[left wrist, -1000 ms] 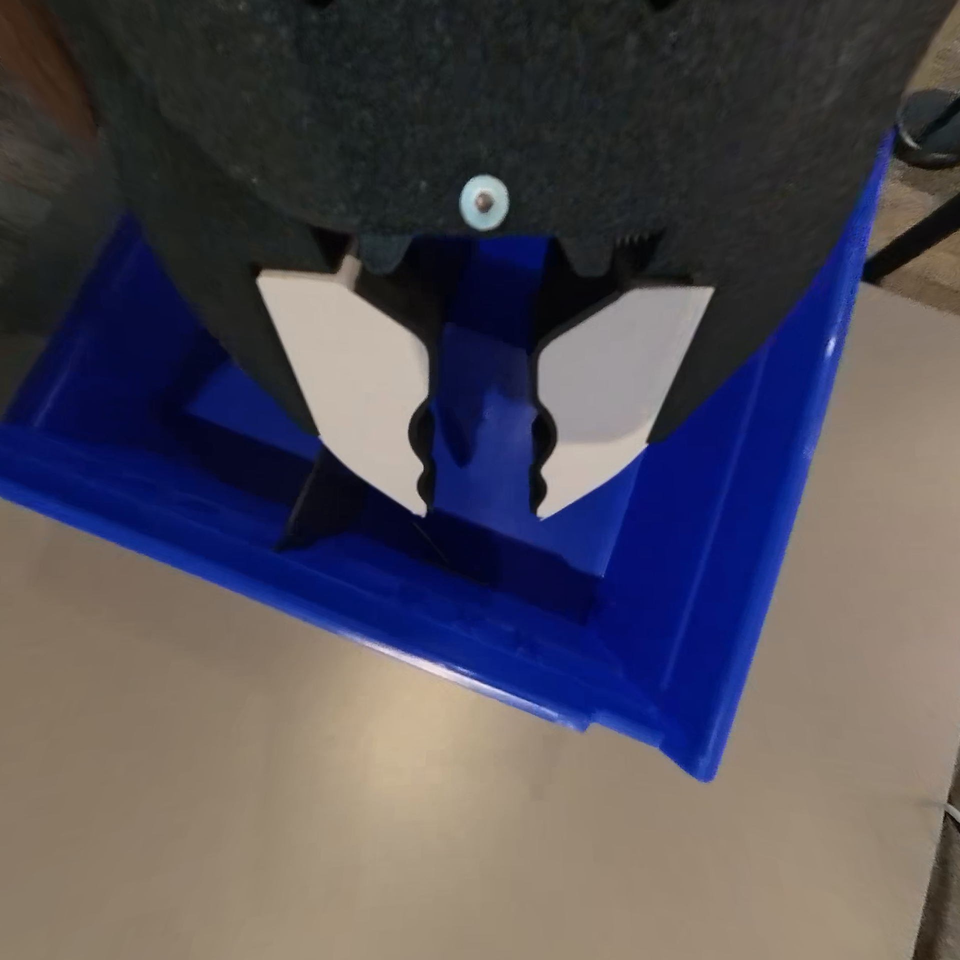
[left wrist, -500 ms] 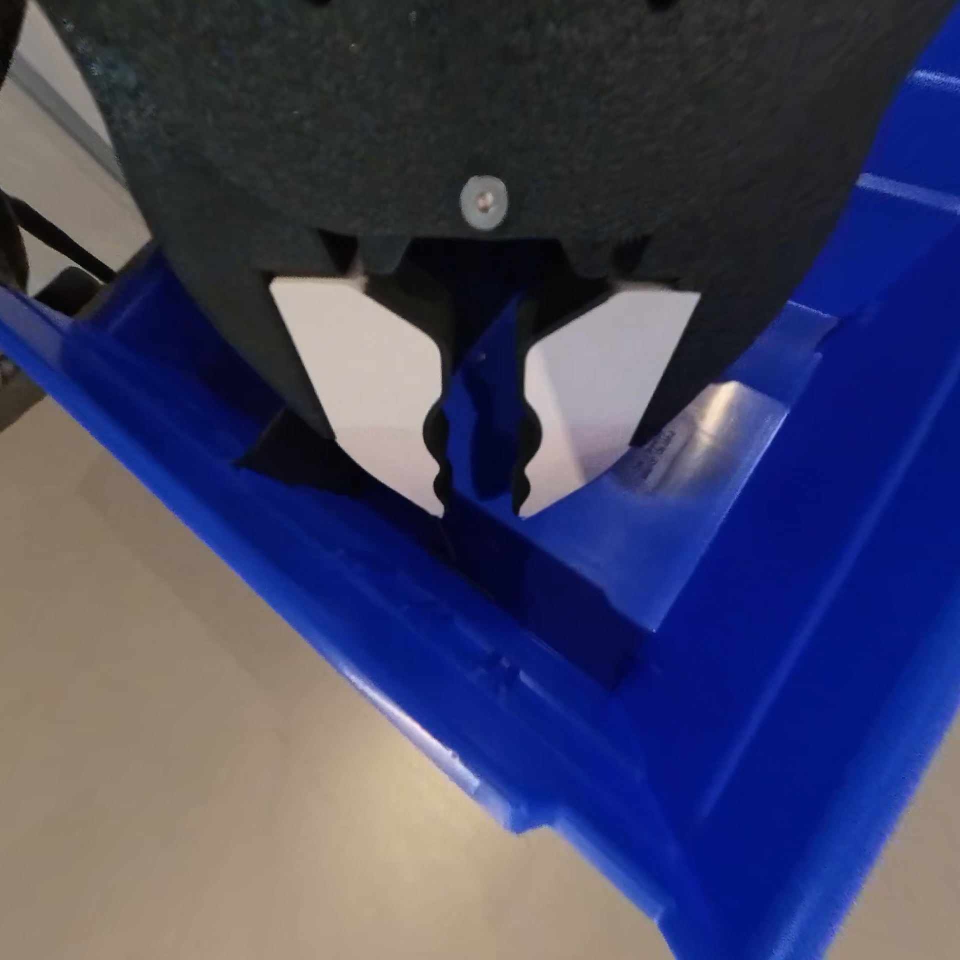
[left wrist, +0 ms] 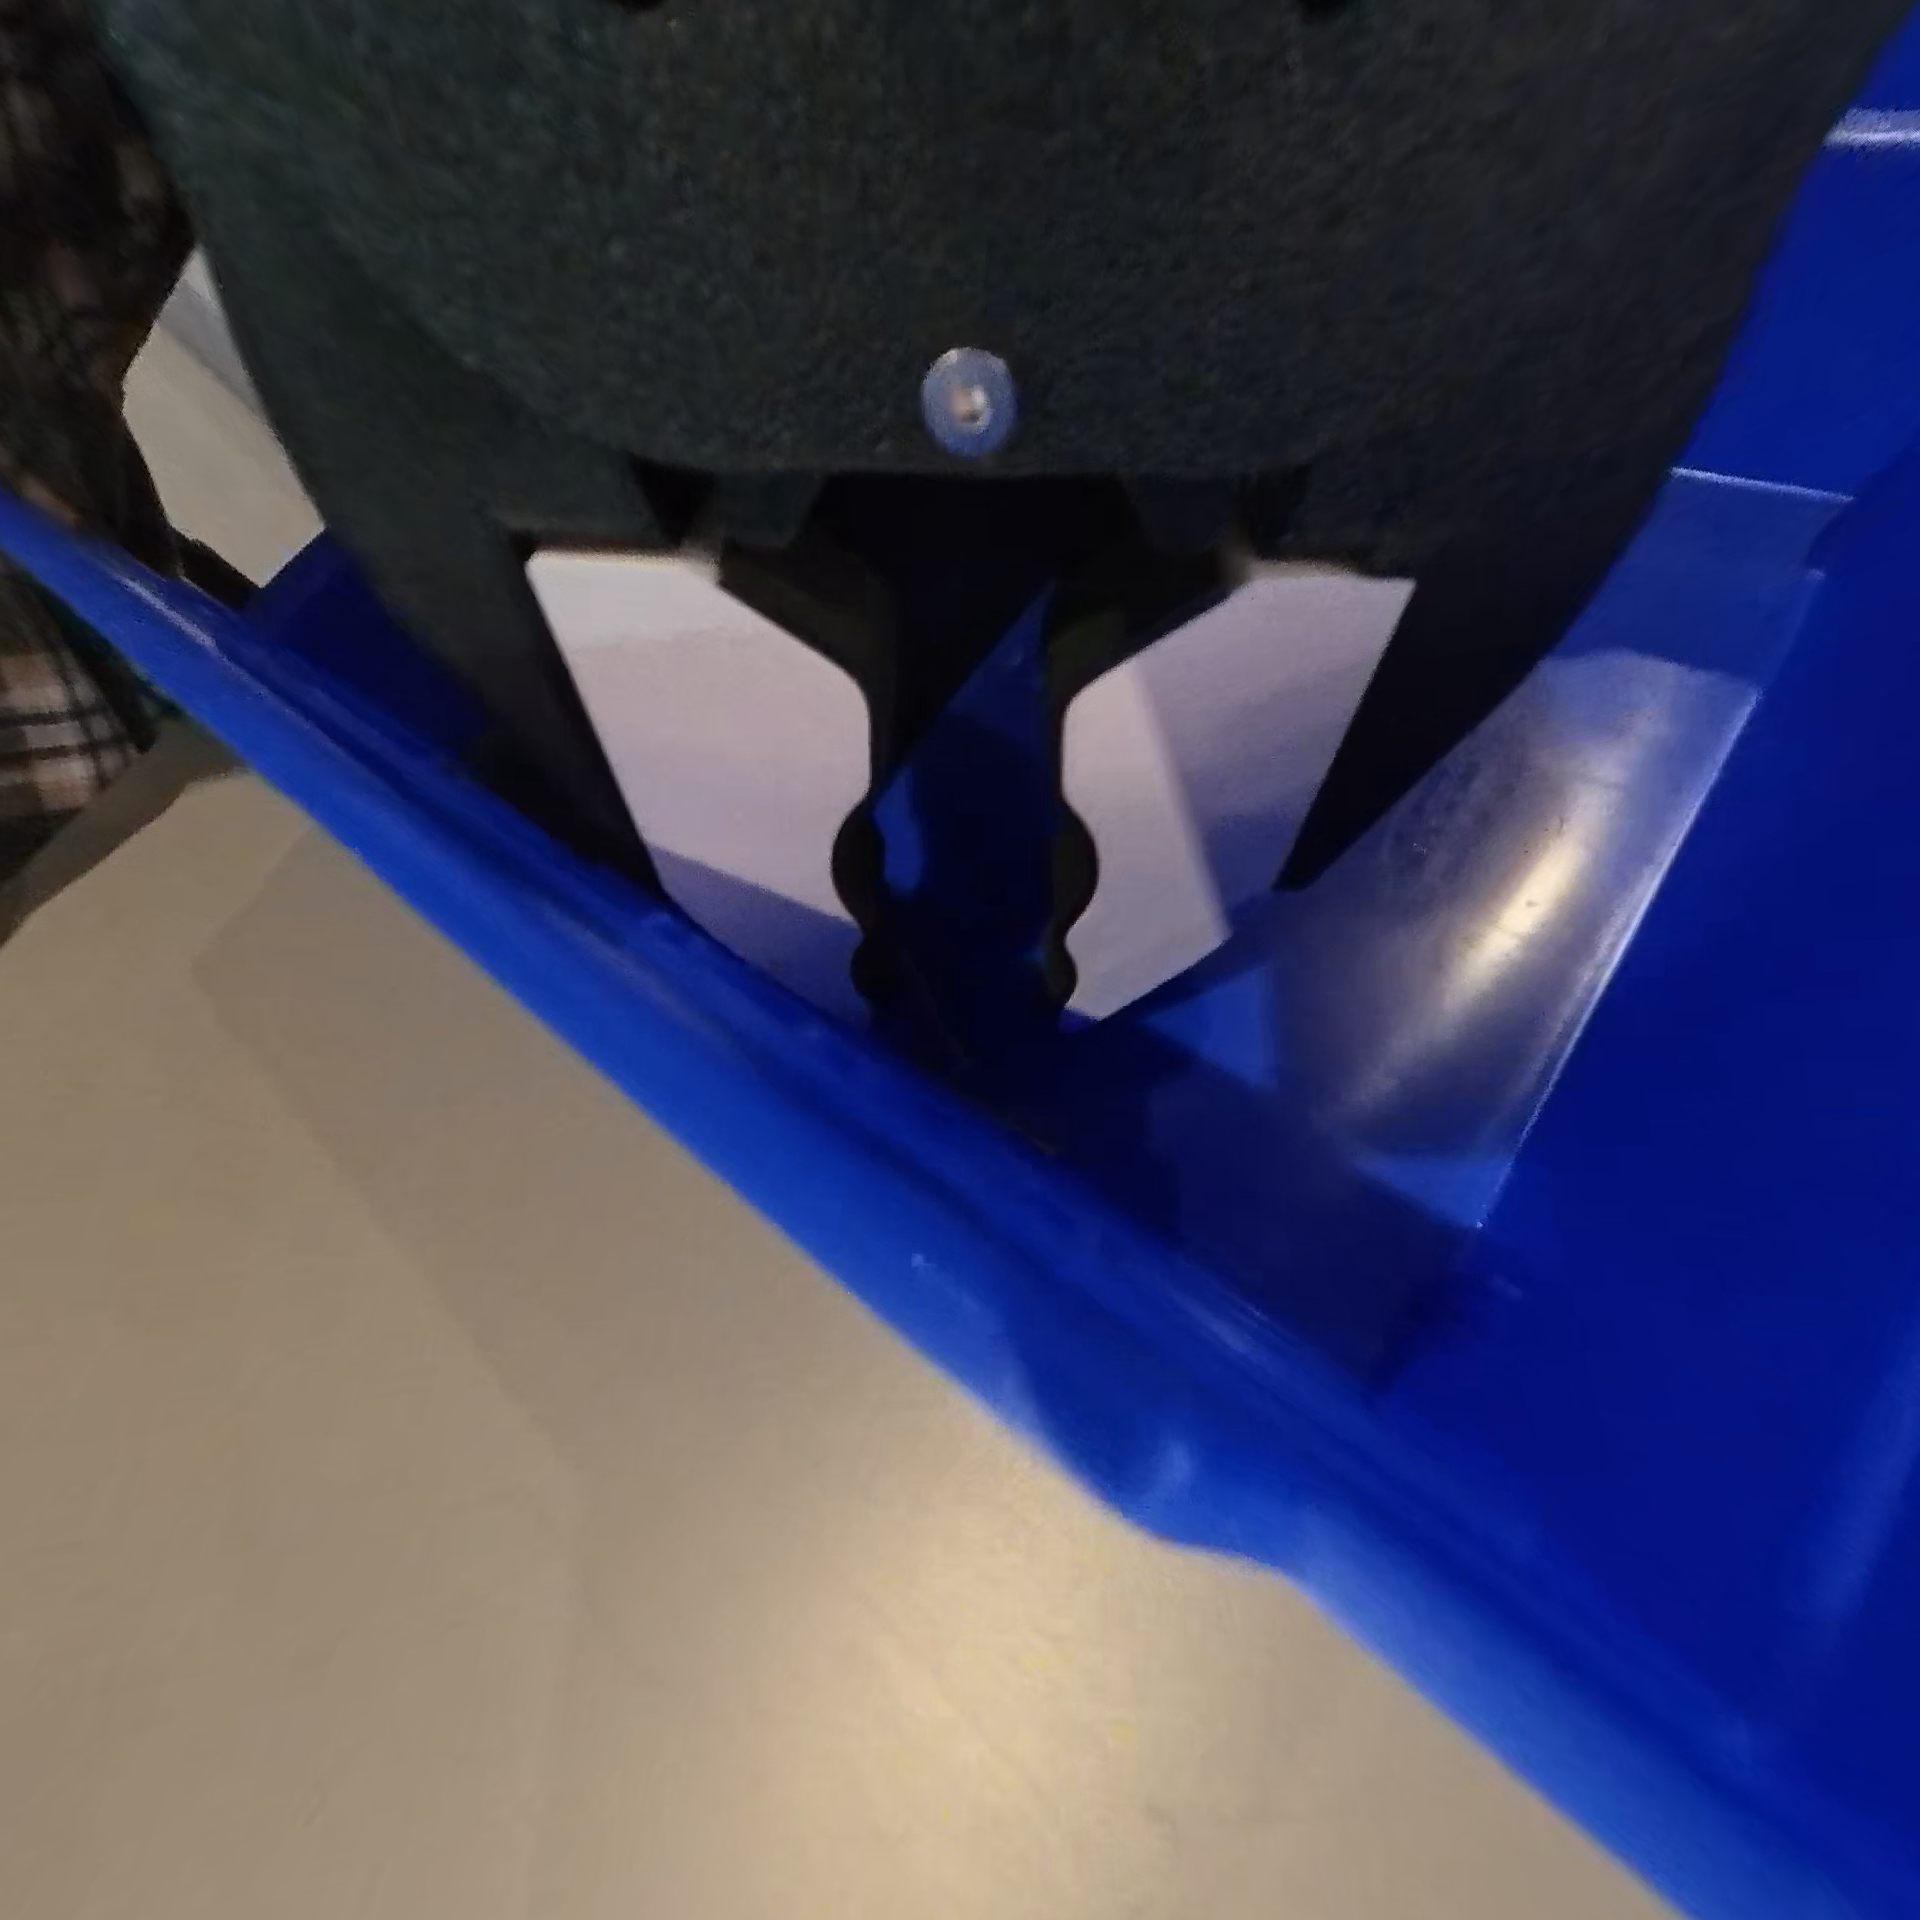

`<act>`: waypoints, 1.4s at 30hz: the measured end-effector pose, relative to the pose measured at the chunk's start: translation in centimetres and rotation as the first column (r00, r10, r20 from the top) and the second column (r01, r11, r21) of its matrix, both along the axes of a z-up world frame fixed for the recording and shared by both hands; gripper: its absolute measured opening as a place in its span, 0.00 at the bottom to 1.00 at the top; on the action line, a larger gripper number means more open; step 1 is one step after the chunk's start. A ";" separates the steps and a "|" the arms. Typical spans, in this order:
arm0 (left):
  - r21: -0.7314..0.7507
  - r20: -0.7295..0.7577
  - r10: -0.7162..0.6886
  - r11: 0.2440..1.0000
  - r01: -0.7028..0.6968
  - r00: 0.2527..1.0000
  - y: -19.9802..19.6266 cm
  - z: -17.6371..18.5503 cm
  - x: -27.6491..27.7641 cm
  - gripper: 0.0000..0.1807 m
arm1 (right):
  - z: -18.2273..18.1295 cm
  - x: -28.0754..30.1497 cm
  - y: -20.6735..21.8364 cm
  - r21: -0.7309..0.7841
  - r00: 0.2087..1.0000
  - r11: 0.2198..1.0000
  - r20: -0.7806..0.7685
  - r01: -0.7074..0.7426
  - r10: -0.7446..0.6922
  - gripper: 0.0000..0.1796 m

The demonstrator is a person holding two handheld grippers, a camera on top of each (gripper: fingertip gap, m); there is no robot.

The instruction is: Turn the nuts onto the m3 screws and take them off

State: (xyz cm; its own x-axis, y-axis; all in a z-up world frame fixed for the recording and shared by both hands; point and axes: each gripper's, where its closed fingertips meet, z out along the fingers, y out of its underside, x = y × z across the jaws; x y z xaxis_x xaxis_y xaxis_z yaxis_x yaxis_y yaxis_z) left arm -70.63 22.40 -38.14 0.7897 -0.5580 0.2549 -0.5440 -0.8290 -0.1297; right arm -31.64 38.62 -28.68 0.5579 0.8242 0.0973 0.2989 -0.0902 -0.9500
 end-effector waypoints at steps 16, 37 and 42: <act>0.010 -0.112 -0.004 1.000 0.006 0.994 0.5 -0.3 -0.5 0.08 | 0.5 -0.4 0.0 0.020 1.000 1.000 -0.007 -0.002 0.002 0.64; -0.058 0.300 0.066 0.997 -0.051 0.952 -0.2 3.5 0.2 0.00 | 1.6 -0.9 -0.4 0.010 1.000 1.000 -0.017 -0.023 0.023 0.63; -0.124 0.272 -0.004 0.992 0.039 0.962 -1.3 2.2 1.1 0.00 | 1.7 -1.1 -0.6 0.017 1.000 0.999 -0.008 -0.027 0.027 0.63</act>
